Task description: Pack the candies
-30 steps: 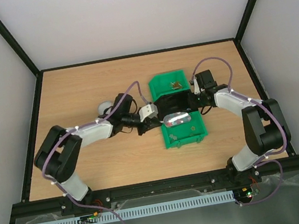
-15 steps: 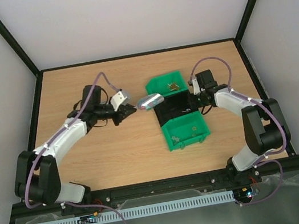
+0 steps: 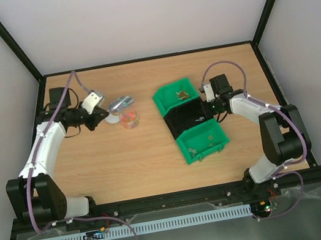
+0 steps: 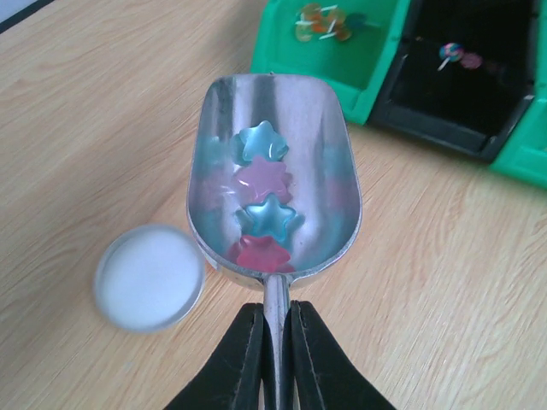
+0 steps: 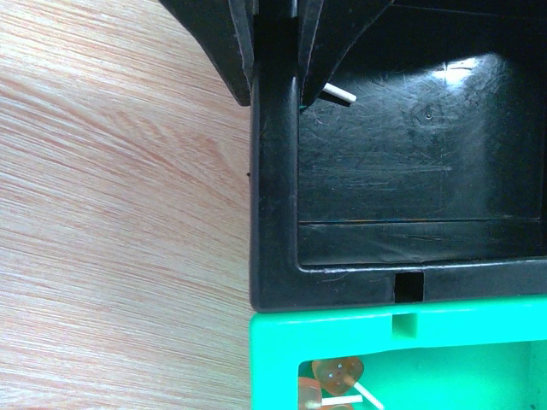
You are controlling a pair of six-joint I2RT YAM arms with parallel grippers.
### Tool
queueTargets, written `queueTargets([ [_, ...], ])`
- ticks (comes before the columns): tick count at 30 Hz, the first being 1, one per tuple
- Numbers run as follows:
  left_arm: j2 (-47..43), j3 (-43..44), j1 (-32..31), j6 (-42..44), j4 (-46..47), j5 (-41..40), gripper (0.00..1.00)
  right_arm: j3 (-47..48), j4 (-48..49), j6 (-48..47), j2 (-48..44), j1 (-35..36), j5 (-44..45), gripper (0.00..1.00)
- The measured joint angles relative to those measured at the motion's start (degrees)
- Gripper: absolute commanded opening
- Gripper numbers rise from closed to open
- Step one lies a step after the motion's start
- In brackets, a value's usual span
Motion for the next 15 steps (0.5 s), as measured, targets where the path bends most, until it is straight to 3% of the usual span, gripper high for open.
queueTargets([
  [15,5.73,9.01,2.47,11.06,-17.62,-11.21,0.02,2.56,-1.55,-5.16,2.27,-0.52,-3.34,0.01],
])
